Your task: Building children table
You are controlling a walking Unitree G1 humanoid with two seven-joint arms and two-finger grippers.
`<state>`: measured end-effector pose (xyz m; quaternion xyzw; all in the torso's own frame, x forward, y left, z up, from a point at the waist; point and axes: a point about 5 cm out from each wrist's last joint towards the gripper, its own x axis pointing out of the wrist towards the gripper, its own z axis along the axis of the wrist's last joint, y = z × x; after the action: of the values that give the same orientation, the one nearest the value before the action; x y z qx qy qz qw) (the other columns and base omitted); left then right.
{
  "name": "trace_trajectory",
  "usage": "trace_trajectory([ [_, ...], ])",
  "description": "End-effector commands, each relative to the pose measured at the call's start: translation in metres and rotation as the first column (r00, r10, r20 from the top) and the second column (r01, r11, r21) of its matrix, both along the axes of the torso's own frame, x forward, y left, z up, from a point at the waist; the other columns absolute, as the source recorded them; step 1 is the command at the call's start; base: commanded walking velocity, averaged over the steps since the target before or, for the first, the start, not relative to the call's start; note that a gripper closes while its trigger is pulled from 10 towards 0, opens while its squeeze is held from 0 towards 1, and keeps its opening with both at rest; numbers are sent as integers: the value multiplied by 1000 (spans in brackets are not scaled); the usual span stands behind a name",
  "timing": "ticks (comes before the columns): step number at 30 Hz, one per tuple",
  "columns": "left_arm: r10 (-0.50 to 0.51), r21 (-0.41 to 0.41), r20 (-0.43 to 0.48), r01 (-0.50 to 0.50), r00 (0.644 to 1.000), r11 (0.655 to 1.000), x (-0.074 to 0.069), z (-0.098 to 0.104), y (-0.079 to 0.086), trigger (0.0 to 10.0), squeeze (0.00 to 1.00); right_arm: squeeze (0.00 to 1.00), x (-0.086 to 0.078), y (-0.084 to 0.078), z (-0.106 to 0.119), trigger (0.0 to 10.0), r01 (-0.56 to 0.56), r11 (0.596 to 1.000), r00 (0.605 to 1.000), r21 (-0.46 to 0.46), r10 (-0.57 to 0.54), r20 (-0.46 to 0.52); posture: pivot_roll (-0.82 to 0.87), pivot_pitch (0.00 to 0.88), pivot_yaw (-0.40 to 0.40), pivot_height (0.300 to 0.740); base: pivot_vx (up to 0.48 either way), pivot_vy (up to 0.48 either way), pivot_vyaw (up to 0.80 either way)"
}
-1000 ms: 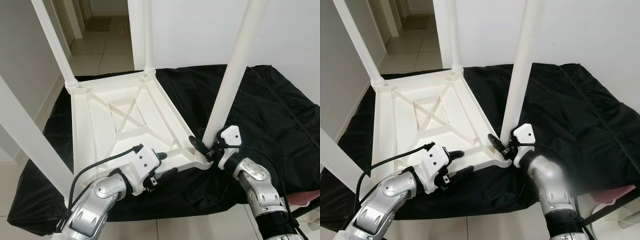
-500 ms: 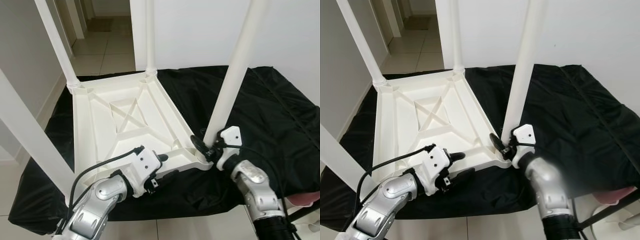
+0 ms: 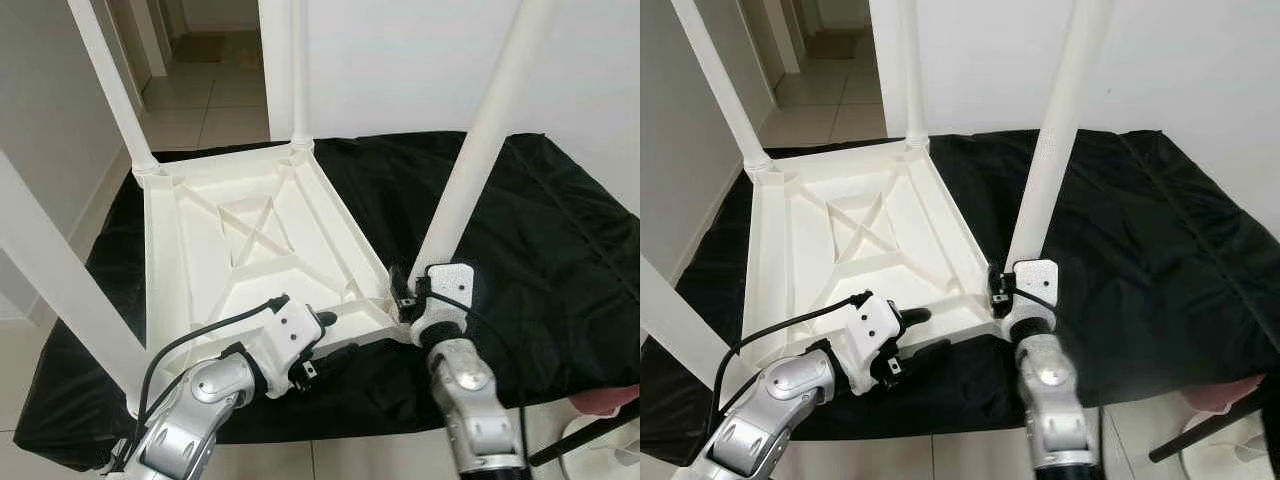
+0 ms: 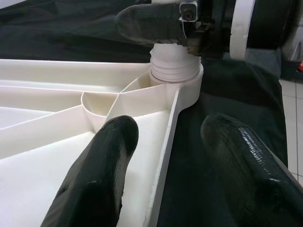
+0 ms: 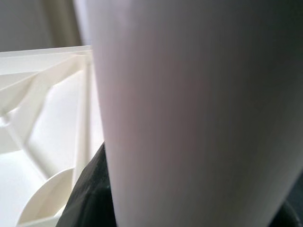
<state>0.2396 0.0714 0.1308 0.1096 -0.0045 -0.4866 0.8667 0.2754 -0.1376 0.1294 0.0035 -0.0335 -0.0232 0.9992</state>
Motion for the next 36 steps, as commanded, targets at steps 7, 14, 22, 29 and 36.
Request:
trace_trajectory([
  [7,-8,1,0,8,1000,1000,1,0,-2,10000,0,0,-3,6,-16,10000,64,998,993,25,-62,-99,-17,0,14,740,0,0,0],
  [14,-17,1,8,17,1000,1000,3,2,-3,10000,0,0,-2,10,-14,10000,56,998,995,21,-54,-88,-16,0,14,740,0,0,0],
  [22,-15,-13,7,15,1000,1000,4,2,-4,10000,0,1000,0,11,-7,10000,10,998,999,54,-8,-39,-18,0,9,740,0,0,0],
  [29,-16,-18,5,16,1000,1000,4,3,-4,10000,0,0,-2,0,-4,10000,-98,994,995,38,98,-13,-24,0,14,740,0,0,0],
  [36,-15,-17,7,15,1000,1000,6,4,-2,10000,0,0,-6,-9,-5,10000,-306,952,952,-17,305,-6,-33,0,26,740,0,0,0],
])
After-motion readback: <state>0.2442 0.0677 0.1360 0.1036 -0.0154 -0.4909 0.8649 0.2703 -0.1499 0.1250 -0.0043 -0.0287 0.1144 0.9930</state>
